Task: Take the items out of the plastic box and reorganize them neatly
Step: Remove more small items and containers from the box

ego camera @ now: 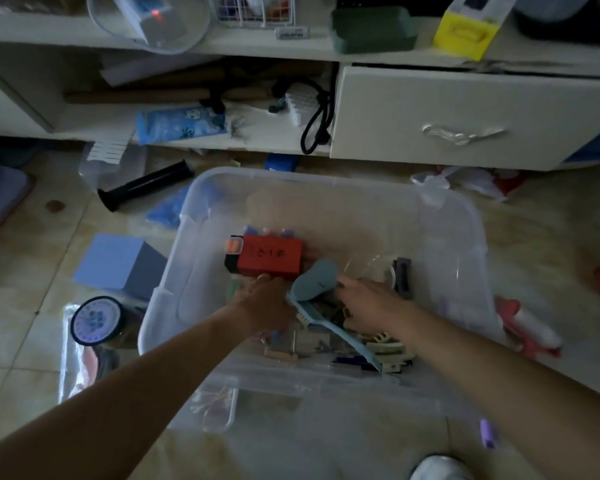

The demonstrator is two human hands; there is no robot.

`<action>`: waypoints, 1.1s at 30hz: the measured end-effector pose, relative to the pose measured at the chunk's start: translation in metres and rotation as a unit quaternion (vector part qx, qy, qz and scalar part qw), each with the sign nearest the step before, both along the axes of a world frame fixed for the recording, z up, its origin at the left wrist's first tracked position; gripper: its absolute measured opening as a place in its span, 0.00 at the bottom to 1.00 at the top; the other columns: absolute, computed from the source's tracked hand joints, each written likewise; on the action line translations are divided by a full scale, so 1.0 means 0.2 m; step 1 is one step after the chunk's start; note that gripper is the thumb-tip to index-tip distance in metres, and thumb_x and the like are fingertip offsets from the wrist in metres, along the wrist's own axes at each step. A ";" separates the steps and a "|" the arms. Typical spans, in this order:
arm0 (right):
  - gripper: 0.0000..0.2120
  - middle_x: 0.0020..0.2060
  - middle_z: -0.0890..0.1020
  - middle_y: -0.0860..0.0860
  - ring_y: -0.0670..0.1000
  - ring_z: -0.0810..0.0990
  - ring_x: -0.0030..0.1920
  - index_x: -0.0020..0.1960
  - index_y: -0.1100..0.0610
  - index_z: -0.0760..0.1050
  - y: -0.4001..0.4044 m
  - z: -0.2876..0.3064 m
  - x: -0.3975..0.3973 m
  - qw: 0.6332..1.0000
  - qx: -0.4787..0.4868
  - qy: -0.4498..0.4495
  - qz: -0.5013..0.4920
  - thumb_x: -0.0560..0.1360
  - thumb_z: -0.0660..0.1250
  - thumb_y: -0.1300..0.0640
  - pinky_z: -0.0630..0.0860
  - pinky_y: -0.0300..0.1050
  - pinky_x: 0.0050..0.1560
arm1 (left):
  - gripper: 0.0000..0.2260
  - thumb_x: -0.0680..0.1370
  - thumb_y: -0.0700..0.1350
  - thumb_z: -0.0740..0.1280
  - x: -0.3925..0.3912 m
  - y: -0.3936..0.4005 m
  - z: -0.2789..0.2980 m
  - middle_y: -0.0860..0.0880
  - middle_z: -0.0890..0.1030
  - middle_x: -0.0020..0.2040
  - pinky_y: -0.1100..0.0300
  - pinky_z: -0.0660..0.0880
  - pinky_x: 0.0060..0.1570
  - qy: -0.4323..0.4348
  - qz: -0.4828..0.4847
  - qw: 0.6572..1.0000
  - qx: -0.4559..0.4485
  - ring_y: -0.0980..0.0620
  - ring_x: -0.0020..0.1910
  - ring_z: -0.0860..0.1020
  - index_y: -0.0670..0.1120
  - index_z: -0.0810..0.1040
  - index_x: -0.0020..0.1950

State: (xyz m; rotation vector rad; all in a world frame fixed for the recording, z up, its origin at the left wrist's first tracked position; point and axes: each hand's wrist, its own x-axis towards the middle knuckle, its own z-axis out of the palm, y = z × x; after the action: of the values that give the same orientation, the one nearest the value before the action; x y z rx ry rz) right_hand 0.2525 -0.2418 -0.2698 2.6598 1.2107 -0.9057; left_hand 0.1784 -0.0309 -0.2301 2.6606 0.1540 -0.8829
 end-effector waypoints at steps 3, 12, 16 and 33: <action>0.22 0.59 0.72 0.45 0.49 0.77 0.50 0.63 0.51 0.75 -0.03 0.09 0.04 0.991 0.115 0.034 -0.063 0.75 0.67 0.39 0.79 0.49 0.48 | 0.19 0.74 0.58 0.63 -0.01 -0.04 0.00 0.51 0.76 0.59 0.47 0.74 0.60 0.007 -0.014 1.000 0.020 0.47 0.62 0.73 0.63 0.71 0.65; 0.23 0.63 0.73 0.57 0.60 0.73 0.63 0.71 0.56 0.67 -0.12 0.14 0.19 0.962 0.046 -0.111 -0.246 0.77 0.65 0.58 0.76 0.54 0.58 | 0.28 0.68 0.49 0.73 -0.02 0.07 -0.14 0.50 0.73 0.65 0.53 0.72 0.62 0.057 0.077 0.995 -0.024 0.46 0.65 0.72 0.58 0.71 0.67; 0.12 0.56 0.79 0.58 0.60 0.79 0.55 0.59 0.57 0.73 -0.14 0.09 0.19 0.937 0.101 -0.096 -0.320 0.76 0.66 0.61 0.76 0.50 0.52 | 0.25 0.69 0.53 0.71 -0.03 0.10 -0.17 0.51 0.74 0.63 0.46 0.73 0.62 0.047 0.078 0.996 -0.015 0.46 0.62 0.73 0.54 0.73 0.66; 0.14 0.60 0.79 0.54 0.55 0.78 0.60 0.65 0.55 0.76 0.39 0.13 0.17 0.929 0.237 -0.014 -0.283 0.82 0.59 0.57 0.75 0.47 0.59 | 0.10 0.84 0.52 0.56 -0.12 0.20 0.18 0.43 0.80 0.52 0.49 0.80 0.45 0.060 0.418 0.844 -0.330 0.45 0.51 0.79 0.52 0.75 0.51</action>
State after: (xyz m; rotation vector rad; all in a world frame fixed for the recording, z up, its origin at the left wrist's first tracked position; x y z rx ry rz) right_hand 0.2866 -0.1629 -0.2439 3.5015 0.7167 -0.6801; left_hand 0.1552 0.0098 -0.1940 1.6222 0.8065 -0.6235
